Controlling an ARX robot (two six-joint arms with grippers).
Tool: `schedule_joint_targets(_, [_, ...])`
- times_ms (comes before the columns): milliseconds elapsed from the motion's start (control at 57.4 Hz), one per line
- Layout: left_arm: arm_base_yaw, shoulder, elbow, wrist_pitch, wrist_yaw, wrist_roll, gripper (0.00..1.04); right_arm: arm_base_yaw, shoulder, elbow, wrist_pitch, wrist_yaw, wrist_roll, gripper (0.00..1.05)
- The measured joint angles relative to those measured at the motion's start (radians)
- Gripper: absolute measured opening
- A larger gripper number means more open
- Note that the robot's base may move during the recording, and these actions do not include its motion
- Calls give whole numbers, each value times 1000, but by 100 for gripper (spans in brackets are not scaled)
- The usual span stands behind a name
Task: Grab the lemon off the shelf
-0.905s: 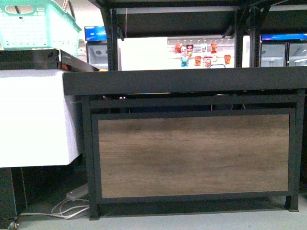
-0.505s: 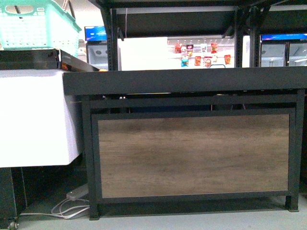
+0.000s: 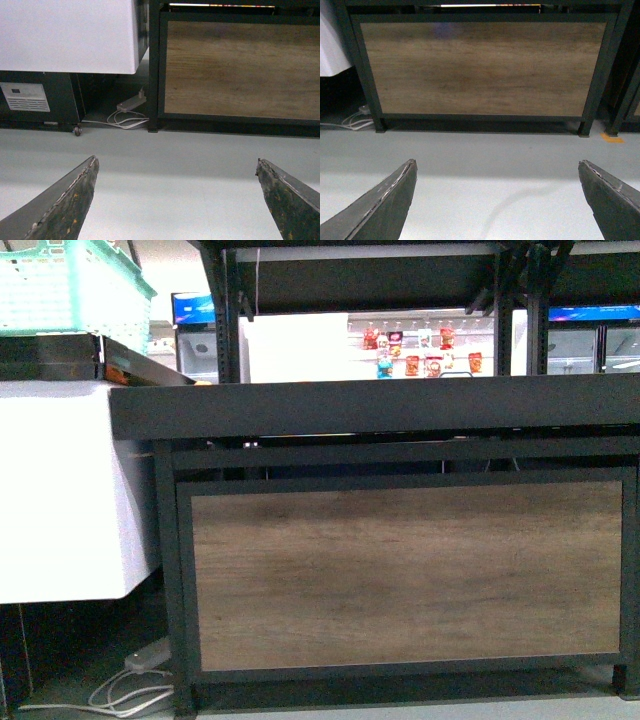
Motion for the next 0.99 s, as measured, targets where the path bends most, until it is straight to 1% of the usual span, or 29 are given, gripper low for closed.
schedule_joint_targets(992, [0, 0, 0, 0, 0, 0, 97, 0, 0, 0, 0, 0, 0, 97])
